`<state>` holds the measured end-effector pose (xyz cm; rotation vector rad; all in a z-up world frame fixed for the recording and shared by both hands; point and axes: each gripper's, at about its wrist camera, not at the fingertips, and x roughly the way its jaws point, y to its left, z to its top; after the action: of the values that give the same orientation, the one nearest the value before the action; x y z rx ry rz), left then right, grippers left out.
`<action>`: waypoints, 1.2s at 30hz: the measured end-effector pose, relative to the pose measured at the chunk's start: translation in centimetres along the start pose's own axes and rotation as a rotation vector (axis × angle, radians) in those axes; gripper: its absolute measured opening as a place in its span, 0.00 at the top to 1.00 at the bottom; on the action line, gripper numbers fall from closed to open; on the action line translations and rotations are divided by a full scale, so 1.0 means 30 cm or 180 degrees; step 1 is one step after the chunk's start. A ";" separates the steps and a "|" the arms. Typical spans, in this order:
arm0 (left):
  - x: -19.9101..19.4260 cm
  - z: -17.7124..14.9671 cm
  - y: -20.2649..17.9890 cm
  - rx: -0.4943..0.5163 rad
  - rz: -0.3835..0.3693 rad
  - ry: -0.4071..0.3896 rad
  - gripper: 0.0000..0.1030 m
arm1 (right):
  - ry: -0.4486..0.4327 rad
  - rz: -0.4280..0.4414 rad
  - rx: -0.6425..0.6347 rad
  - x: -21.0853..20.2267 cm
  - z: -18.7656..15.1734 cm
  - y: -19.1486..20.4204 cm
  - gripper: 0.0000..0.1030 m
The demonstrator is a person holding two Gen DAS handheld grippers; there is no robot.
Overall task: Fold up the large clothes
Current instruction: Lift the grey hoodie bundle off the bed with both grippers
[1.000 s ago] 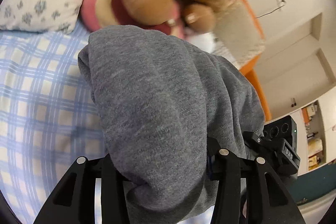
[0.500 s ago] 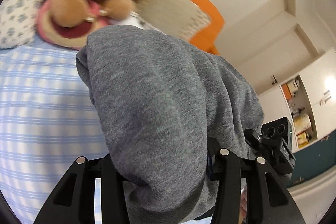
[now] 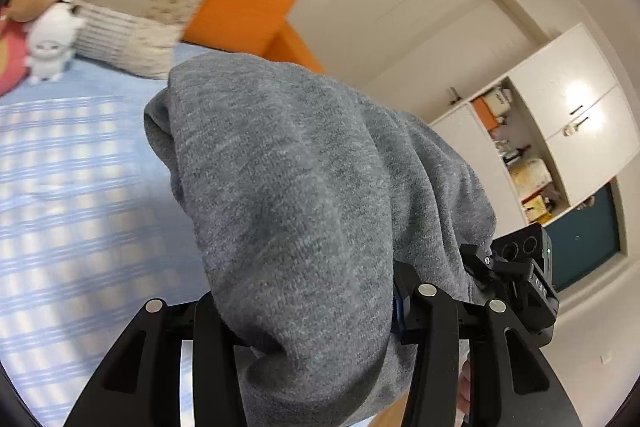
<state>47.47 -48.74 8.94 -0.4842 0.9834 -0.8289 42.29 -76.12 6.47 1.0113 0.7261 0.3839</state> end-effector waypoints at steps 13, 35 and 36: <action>0.233 -0.324 -0.090 0.0300 -0.0046 0.0070 0.52 | -0.0028 0.0028 -0.0147 -0.250 -0.131 -0.312 0.57; 0.320 -0.884 0.067 0.0466 0.0144 0.0714 0.48 | 0.0493 -0.0157 0.0341 -0.420 -0.587 -0.759 0.56; 0.327 -0.889 0.068 0.0500 0.0167 0.0708 0.47 | 0.0467 -0.0224 0.0313 -0.416 -0.592 -0.768 0.56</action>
<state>27.88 -55.23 -10.70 -0.2334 1.1200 -0.9182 20.14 -83.85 -14.77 1.0547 0.9177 0.3666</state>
